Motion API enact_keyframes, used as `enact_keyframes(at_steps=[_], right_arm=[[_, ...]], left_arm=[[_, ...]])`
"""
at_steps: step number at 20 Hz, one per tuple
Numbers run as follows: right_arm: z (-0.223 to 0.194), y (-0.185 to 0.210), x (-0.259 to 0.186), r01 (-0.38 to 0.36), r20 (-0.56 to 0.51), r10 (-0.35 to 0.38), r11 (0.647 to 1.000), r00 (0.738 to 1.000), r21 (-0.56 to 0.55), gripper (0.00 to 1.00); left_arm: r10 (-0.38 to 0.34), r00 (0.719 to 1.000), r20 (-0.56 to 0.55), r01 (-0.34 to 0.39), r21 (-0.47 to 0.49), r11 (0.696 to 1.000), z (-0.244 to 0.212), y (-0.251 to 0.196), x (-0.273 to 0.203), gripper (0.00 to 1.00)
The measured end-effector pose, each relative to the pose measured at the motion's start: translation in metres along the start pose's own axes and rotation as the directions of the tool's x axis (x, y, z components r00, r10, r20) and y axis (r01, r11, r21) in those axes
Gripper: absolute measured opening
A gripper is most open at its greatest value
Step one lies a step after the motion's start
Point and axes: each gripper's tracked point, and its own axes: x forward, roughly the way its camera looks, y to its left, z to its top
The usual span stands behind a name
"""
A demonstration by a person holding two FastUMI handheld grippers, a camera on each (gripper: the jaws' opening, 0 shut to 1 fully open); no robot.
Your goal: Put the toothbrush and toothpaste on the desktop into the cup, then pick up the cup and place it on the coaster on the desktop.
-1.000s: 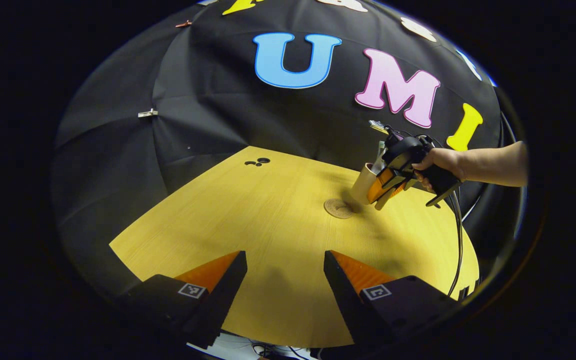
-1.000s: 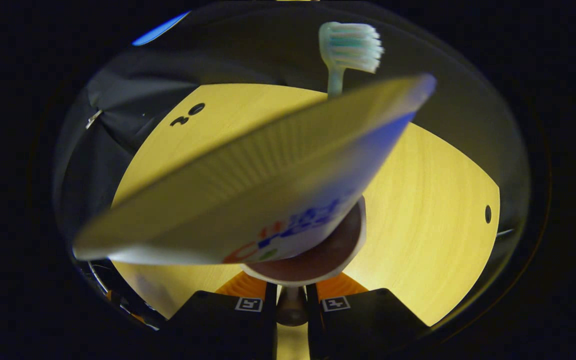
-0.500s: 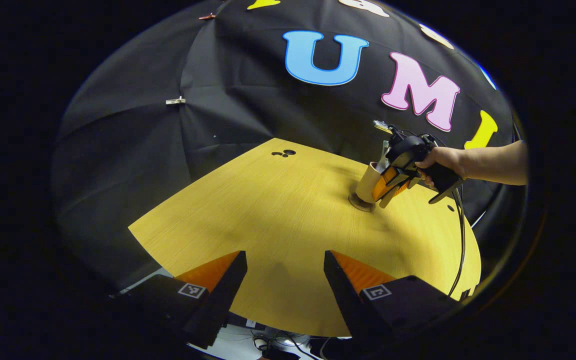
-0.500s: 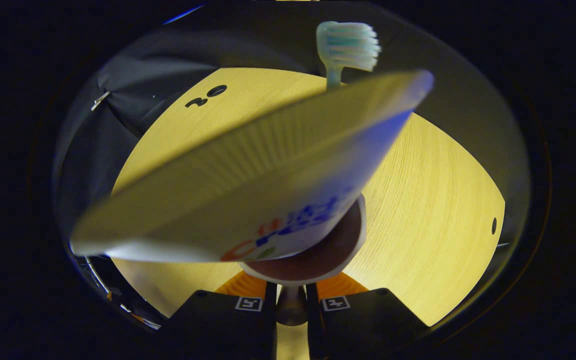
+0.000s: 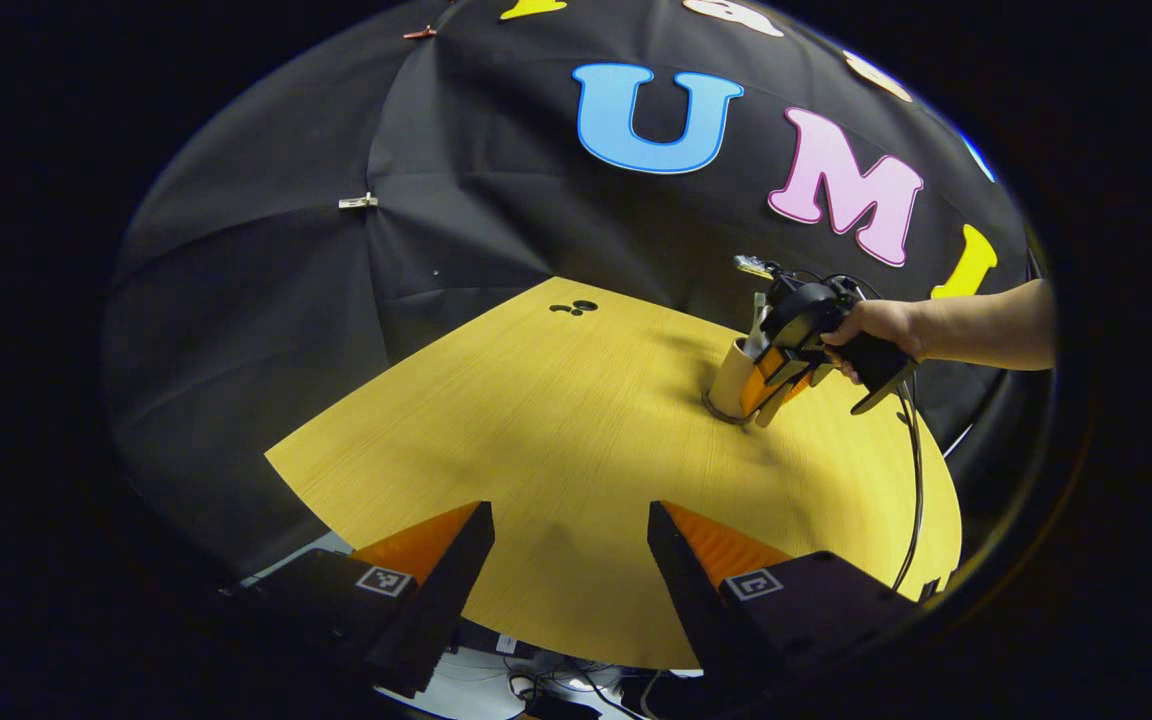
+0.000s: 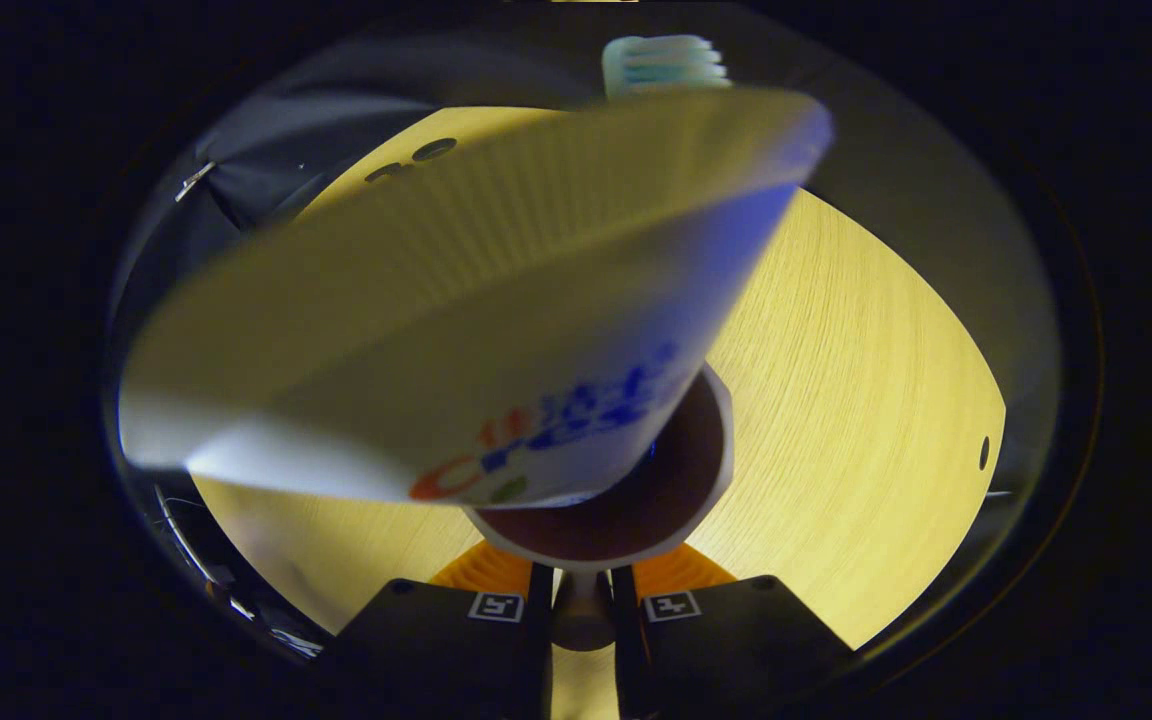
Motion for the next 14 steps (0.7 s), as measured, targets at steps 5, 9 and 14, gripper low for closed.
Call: enact_keyframes(at_steps=[5,9,14], right_arm=[[0.000,-0.008,-0.028,-0.026,0.039,0.024,0.999,0.999,0.044,0.49],[-0.001,-0.011,-0.065,-0.068,0.107,0.055,0.991,0.993,0.120,1.00],[-0.007,-0.024,-0.149,-0.103,0.258,0.054,0.978,0.965,0.182,0.99]], left_arm=[[-0.019,1.000,0.008,0.019,0.012,1.000,0.007,-0.009,-0.004,0.98],[-0.056,0.998,0.024,0.055,0.040,0.998,0.017,-0.021,-0.011,0.98],[-0.150,0.988,0.033,0.147,0.086,0.985,0.029,-0.047,-0.016,0.98]])
